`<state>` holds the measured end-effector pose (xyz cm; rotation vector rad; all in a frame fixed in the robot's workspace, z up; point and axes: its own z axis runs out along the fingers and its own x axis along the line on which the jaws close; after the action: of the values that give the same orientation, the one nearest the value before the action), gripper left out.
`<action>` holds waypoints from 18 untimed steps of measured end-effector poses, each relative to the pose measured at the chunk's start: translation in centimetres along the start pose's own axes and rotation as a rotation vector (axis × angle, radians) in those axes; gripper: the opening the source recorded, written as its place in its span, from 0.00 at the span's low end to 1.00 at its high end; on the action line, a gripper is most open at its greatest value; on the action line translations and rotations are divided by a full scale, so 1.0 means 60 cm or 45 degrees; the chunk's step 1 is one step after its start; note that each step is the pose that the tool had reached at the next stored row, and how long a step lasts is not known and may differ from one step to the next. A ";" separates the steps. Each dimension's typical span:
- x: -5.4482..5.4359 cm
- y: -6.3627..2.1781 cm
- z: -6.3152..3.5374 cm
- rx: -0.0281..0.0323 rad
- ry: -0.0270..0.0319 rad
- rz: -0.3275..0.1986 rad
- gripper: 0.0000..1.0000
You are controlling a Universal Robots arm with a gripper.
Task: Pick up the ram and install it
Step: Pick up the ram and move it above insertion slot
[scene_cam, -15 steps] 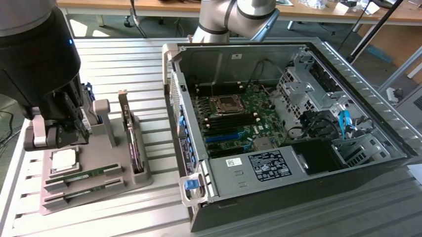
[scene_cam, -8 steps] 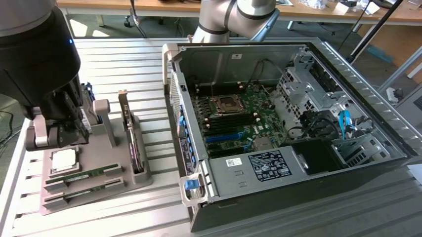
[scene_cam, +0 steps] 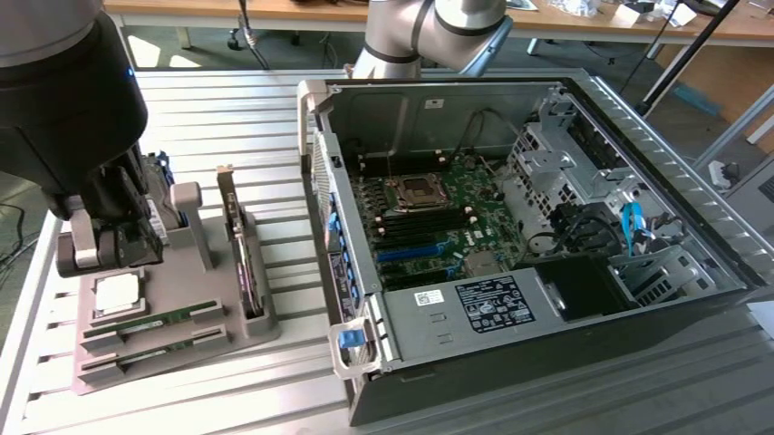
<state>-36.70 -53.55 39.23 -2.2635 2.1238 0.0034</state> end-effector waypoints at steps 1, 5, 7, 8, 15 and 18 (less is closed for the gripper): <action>0.000 0.000 0.000 0.0000 0.0001 0.000 0.11; 0.000 0.000 0.000 0.0001 0.0001 0.000 0.16; 0.000 0.000 0.000 0.0001 0.0000 0.000 0.23; 0.000 0.000 0.000 0.0001 0.0000 0.000 0.23; 0.000 0.000 0.008 0.0001 -0.0025 -0.002 0.30; 0.001 0.001 0.014 0.0000 -0.0047 -0.004 0.30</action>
<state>-36.72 -53.56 38.40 -2.2648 2.1188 0.0075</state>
